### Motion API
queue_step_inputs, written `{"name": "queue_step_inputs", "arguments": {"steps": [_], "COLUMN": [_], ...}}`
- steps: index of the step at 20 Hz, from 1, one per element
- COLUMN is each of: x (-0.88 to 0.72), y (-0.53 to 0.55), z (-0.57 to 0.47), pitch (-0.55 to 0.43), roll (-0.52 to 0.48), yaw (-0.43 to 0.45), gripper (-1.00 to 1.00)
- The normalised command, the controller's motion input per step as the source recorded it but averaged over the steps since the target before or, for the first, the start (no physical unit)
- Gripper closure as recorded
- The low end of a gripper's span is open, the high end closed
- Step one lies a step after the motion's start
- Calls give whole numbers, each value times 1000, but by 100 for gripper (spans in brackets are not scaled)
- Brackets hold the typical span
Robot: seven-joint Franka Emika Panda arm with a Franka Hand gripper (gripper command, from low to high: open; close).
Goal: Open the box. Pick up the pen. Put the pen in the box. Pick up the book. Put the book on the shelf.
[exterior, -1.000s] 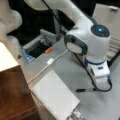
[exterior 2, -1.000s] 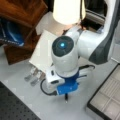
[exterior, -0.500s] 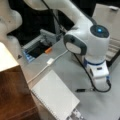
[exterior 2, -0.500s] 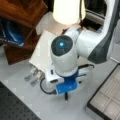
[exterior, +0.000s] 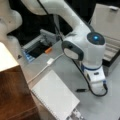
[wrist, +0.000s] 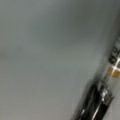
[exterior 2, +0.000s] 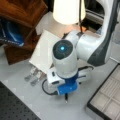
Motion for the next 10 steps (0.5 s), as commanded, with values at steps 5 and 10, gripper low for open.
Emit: {"name": "queue_step_inputs", "arguments": {"steps": [5, 10], "x": [-55, -41], "y": [-135, -77], "z": [-123, -122], "pitch": [-178, -153], "roll": [-56, -59], "yaw": [202, 175], "gripper": [-100, -100]}}
